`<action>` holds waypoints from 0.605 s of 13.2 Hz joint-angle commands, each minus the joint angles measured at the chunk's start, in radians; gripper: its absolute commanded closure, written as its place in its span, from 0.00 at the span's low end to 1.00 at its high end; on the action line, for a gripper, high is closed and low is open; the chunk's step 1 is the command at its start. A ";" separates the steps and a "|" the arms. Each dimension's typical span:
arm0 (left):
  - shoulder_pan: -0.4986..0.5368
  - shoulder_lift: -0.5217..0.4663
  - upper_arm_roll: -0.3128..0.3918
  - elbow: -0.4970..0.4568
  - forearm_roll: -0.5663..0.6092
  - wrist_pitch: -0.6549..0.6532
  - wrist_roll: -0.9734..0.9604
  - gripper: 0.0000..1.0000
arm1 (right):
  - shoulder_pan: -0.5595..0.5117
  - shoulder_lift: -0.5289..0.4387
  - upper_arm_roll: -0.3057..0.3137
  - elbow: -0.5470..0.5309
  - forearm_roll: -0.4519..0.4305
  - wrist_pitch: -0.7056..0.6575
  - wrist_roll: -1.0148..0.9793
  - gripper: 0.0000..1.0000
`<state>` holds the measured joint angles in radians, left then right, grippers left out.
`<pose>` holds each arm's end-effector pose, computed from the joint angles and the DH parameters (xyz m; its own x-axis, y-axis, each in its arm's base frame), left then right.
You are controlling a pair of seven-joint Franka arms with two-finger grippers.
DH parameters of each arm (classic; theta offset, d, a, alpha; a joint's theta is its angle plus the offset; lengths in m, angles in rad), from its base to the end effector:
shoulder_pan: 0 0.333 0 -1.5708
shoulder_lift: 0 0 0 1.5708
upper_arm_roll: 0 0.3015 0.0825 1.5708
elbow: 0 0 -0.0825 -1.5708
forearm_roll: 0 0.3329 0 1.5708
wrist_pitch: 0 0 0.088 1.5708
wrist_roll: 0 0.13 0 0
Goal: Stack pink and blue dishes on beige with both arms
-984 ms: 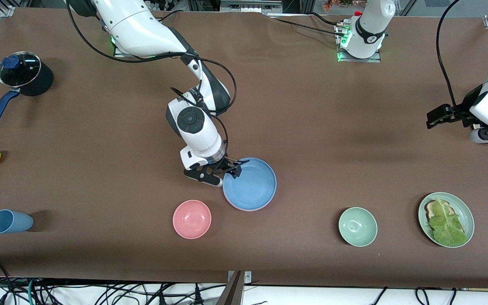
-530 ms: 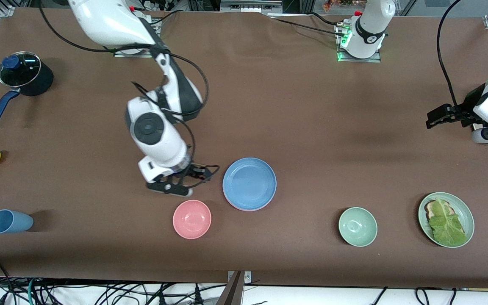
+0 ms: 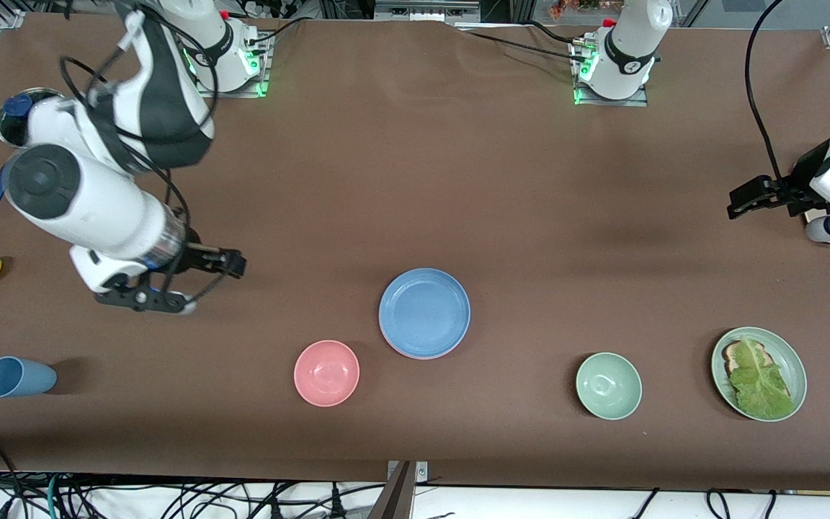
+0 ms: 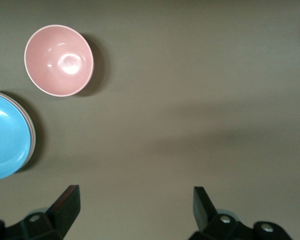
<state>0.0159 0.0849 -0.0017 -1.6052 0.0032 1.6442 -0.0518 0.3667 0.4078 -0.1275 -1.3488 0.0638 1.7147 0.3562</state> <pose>0.5300 0.0080 0.5348 0.9968 0.0657 -0.0457 0.0655 -0.9978 -0.0054 0.5972 0.1667 0.4646 0.9922 -0.1177 -0.0406 -0.1177 -0.9930 0.0020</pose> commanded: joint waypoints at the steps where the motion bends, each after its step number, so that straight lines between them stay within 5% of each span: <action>1: -0.001 -0.004 0.003 0.018 -0.019 -0.010 0.023 0.00 | -0.041 -0.146 -0.008 -0.156 0.005 -0.010 -0.091 0.00; 5: -0.001 -0.001 0.003 0.019 -0.017 -0.007 0.023 0.00 | -0.184 -0.248 0.077 -0.202 -0.004 -0.096 -0.149 0.00; 8: -0.004 -0.001 0.002 0.019 -0.017 0.000 0.023 0.00 | -0.227 -0.294 0.080 -0.210 -0.007 -0.136 -0.177 0.00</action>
<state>0.0148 0.0846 -0.0022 -1.6011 0.0028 1.6466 -0.0518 0.1783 0.1735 -0.0770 -1.5113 0.0632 1.5932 0.1979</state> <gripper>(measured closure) 0.000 0.000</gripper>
